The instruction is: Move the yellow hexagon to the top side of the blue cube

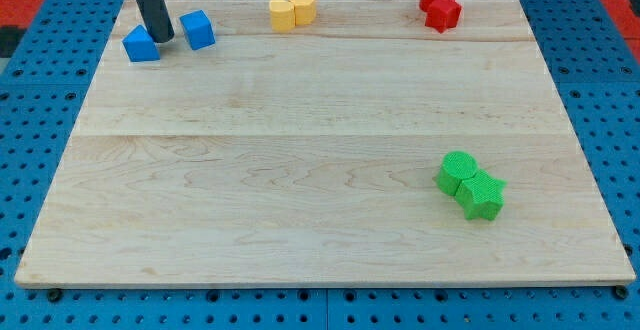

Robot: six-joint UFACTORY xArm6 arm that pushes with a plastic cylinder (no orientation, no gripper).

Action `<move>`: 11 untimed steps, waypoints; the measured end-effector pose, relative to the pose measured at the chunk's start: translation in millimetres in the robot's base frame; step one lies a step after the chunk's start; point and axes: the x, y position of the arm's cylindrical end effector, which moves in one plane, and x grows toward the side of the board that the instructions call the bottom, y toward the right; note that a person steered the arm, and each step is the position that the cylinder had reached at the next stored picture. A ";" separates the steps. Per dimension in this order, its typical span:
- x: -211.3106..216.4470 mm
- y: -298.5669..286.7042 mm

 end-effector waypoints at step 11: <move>-68.7 197.5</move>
